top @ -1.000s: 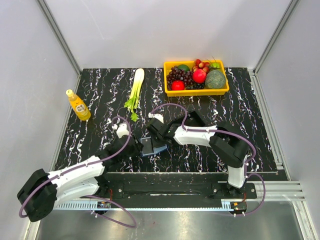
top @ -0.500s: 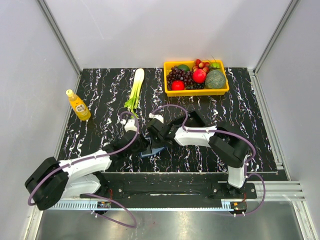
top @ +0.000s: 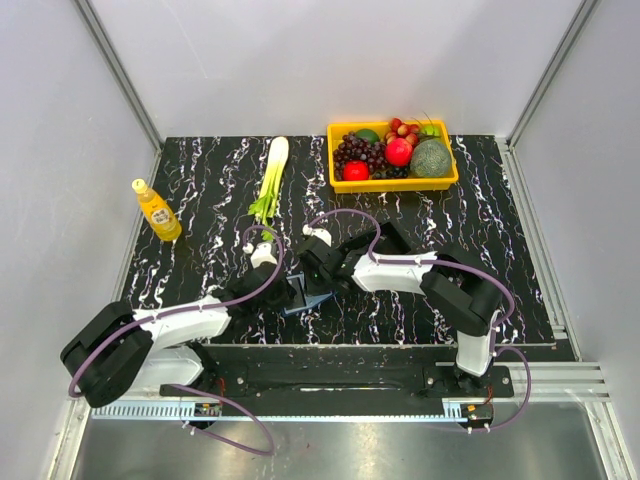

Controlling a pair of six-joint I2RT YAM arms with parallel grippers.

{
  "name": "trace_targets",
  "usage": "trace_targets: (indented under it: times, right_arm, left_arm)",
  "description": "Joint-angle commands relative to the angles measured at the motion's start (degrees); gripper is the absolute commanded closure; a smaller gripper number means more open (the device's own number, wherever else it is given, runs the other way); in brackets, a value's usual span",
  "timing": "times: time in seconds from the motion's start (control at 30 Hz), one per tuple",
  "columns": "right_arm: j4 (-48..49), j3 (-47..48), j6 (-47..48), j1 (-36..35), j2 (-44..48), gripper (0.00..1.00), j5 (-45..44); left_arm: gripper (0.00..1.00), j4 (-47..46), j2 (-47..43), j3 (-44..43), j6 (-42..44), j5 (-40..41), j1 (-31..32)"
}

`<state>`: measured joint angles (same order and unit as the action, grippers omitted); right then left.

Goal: Put the credit cards into the card holder
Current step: Insert the credit card into the card holder, then pick up the credit card from the storage box.

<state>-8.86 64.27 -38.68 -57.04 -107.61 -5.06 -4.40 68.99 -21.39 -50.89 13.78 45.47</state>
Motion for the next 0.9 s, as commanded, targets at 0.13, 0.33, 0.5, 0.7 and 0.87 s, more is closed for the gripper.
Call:
trace_targets:
  times: [0.13,0.33,0.5,0.7,0.87]
  right_arm:
    - [-1.5,1.91,0.44,0.43,0.74,0.91,-2.94]
    - [1.02,2.45,1.93,0.35,-0.14,0.93,2.67]
    - [5.26,1.03,1.24,0.35,-0.14,0.92,8.49]
    - [2.28,-0.81,0.53,0.43,4.07,0.91,-1.59]
    - [-2.03,-0.37,3.69,1.22,8.73,0.88,-7.33]
  left_arm:
    - [0.94,-2.45,0.36,-0.41,-0.87,0.37,-0.21]
    - [0.9,-2.28,-0.17,-0.94,0.27,0.28,-0.21]
    - [0.88,-3.51,0.44,-1.11,0.44,-0.25,-0.3]
    - [0.87,-2.81,0.8,-1.82,0.8,-0.16,-0.38]
    - [0.89,-0.78,0.44,-2.43,1.41,0.9,-0.3]
